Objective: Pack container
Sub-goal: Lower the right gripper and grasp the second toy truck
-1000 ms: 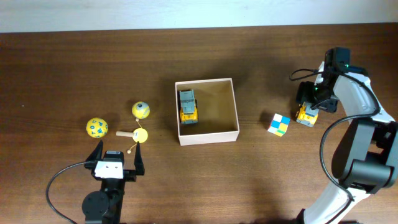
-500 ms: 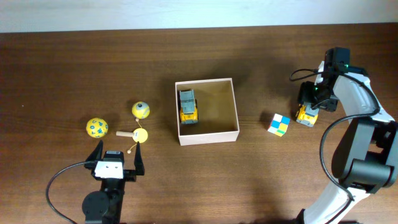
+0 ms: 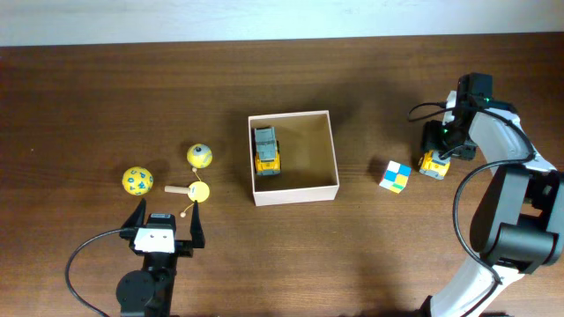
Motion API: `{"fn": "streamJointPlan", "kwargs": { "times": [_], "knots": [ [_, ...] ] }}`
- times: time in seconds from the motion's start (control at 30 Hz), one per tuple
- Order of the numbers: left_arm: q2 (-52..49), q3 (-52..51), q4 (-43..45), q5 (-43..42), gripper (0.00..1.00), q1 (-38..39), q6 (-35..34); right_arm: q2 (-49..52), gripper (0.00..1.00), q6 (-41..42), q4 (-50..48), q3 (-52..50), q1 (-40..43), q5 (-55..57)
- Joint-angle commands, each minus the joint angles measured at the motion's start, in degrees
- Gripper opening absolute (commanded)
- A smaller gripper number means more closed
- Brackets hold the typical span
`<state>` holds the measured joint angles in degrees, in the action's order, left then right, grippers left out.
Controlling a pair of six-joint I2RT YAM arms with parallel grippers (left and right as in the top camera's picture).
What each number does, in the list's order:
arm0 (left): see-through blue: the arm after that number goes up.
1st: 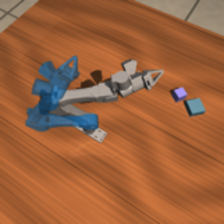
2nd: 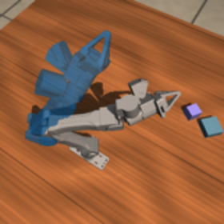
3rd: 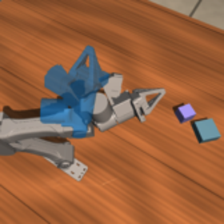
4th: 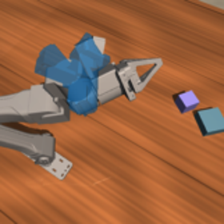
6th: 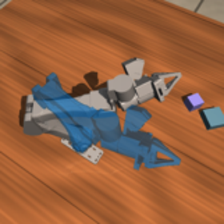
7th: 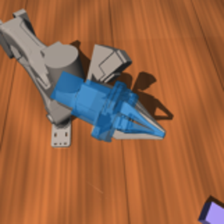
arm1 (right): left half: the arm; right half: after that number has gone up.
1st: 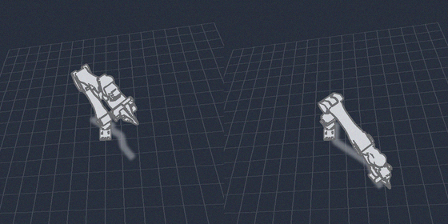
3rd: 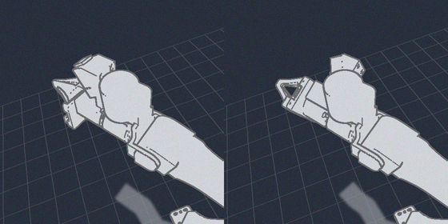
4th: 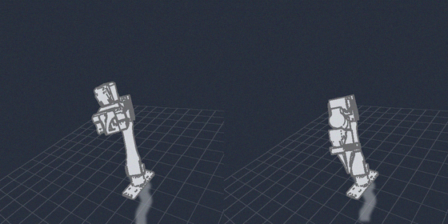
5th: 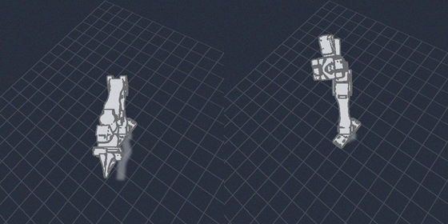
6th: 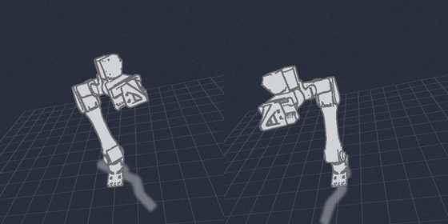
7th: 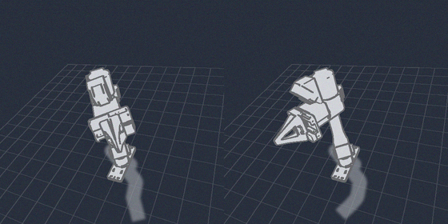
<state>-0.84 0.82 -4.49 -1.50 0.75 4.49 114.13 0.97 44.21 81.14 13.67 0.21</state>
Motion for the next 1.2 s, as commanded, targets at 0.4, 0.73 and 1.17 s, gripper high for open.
{"fn": "streamJointPlan", "kwargs": {
  "times": [0.4,0.73,1.17],
  "knots": [
    [0.5,-0.3,-0.1,0.2,0.99,0.2,0.3,0.7,0.39,-0.3,-1.8,-0.6,-0.1,0.0],
    [0.5,-0.3,-0.1,0.2,0.99,0.2,0.3,0.7,0.39,-0.3,-1.0,0.4,-0.2,-3.7],
    [0.5,-0.3,-0.1,0.2,0.99,0.2,0.3,0.0,0.37,-0.6,8.6,11.1,-0.2,-6.3]
  ]
}}
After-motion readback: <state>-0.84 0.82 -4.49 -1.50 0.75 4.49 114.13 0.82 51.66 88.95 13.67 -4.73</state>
